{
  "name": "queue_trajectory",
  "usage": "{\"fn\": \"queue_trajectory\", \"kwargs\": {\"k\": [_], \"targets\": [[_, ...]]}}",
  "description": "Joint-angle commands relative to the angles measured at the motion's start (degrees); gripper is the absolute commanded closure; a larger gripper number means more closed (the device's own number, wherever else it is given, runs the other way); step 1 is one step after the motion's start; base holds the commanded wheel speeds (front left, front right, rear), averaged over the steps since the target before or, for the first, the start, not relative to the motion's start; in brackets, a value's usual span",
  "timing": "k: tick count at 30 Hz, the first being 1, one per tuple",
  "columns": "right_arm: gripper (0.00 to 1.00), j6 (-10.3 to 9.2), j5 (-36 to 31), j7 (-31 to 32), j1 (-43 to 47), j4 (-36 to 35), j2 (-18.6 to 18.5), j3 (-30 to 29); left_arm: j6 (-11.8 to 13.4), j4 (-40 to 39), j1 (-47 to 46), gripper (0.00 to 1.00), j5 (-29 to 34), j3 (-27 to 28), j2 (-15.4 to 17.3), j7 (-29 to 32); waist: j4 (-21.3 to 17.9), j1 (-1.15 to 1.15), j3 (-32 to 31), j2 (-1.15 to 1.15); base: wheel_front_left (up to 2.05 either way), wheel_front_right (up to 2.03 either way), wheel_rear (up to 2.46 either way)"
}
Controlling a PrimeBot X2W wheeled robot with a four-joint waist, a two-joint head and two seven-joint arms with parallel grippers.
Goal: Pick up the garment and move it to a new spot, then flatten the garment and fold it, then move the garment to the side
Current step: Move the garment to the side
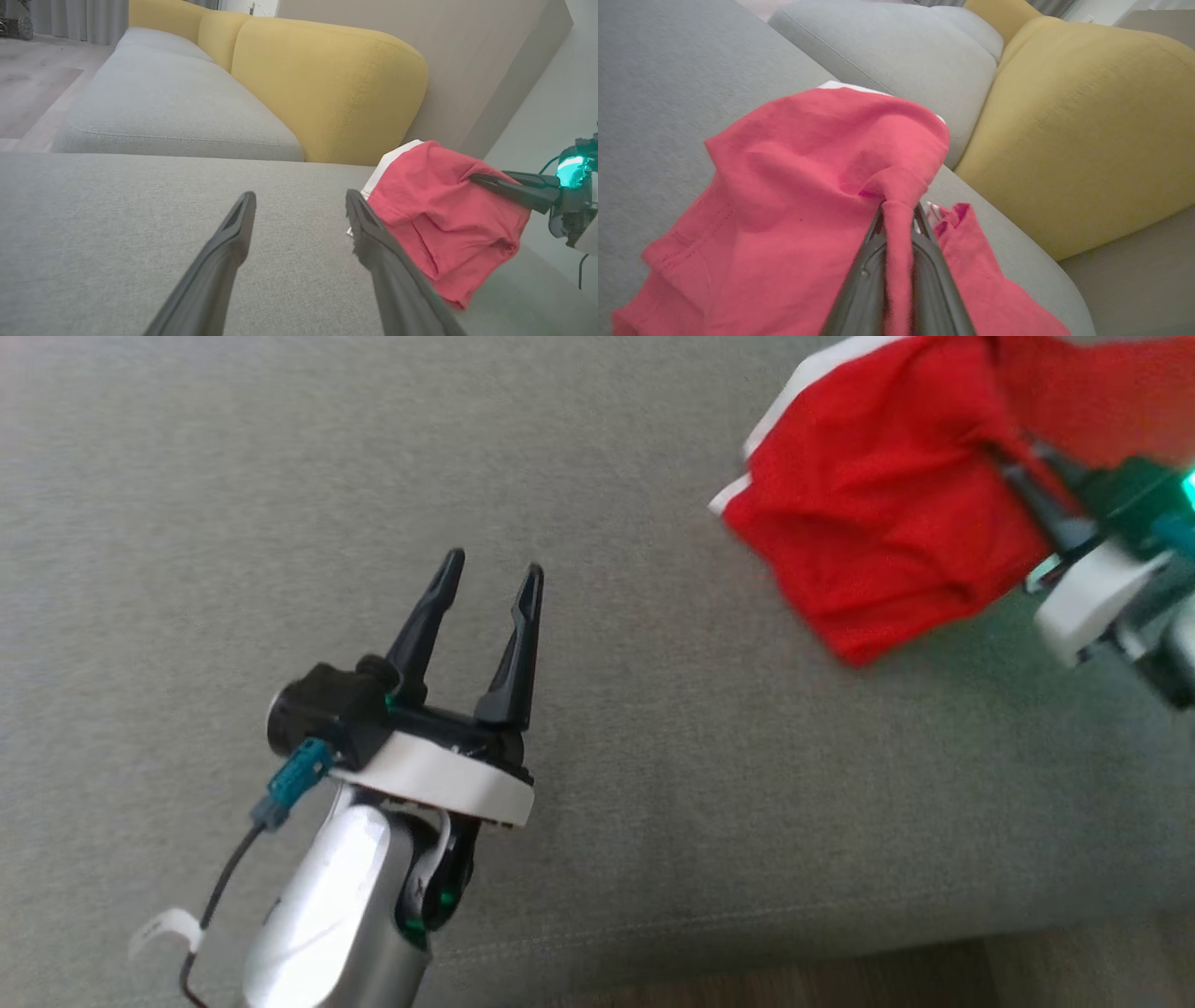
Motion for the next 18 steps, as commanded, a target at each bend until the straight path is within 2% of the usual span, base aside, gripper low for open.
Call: {"fn": "queue_trajectory", "kwargs": {"k": [1,5,9,18], "targets": [[1.0,0.37,1.1,0.4,-1.9,-1.2,-3.0,-0.1,-0.5,-2.0,-2.7,0.0,0.8,1.8,0.1,-0.7,-2.0,-0.01,2.1,0.0,0.0,0.0,0.0],[1.0,0.37,2.5,1.5,-4.2,-0.2,-5.7,-1.5,-0.9,-2.1,-4.3,0.0,1.7,2.4,0.1,-0.7,-3.8,-0.01,4.3,0.0,0.0,0.0,0.0],[1.0,0.37,3.7,2.7,-5.8,1.5,-6.8,-4.3,-1.3,-2.2,-5.4,0.0,2.5,2.8,0.1,-0.7,-5.3,-0.01,6.3,0.0,0.0,0.0,0.0],[1.0,0.37,2.2,6.1,-8.1,6.9,-4.7,-12.0,-2.2,-2.0,-6.9,0.0,4.0,3.6,0.1,-0.7,-7.0,-0.01,10.1,0.0,0.0,0.0,0.0]]}}
